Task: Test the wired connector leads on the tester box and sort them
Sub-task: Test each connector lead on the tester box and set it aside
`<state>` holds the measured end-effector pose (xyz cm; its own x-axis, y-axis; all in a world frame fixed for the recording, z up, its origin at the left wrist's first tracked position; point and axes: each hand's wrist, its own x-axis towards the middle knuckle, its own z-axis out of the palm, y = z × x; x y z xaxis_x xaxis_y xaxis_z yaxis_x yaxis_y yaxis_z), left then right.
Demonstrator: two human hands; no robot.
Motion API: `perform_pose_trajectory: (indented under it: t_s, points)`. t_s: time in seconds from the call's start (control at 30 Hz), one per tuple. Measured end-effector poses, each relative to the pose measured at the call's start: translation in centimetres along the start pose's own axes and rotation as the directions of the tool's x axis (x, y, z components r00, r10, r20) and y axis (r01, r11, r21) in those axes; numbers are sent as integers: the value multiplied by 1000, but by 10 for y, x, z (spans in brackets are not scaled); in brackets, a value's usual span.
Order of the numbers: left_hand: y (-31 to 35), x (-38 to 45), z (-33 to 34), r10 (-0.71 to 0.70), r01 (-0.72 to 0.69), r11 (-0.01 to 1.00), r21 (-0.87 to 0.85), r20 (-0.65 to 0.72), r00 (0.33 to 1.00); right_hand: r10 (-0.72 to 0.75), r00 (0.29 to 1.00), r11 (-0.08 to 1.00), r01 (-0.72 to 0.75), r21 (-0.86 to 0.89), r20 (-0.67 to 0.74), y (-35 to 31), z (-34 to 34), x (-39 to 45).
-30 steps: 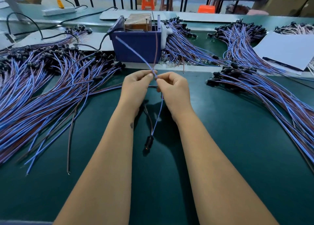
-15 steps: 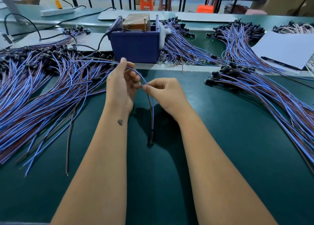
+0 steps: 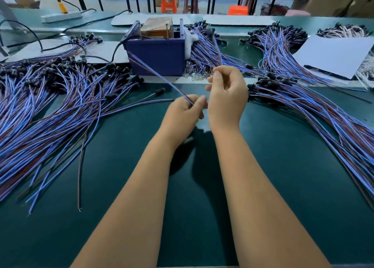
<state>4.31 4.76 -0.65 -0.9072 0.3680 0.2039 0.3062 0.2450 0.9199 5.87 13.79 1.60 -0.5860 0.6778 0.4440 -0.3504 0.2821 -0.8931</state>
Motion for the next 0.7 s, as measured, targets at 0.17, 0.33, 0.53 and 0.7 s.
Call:
perform_pose_trajectory:
  t_s: [0.17,0.33,0.53,0.7]
  points:
    - [-2,-5,9,114,-146,974,173,182,977,215,973,960,-225,-167,-78,30,-22,18]
    - [-3,-6,10,118,-183,933,308,218,969,271,952,916,-301,-264,-143,39,-65,44]
    - [-5,-4,13,121,-154,932,327,120,985,206,943,736,-325,-594,-260,30,-130,75]
    - [-8,2,7,128,53,824,564,-278,952,135,954,295,-297,-908,-268,15,-127,73]
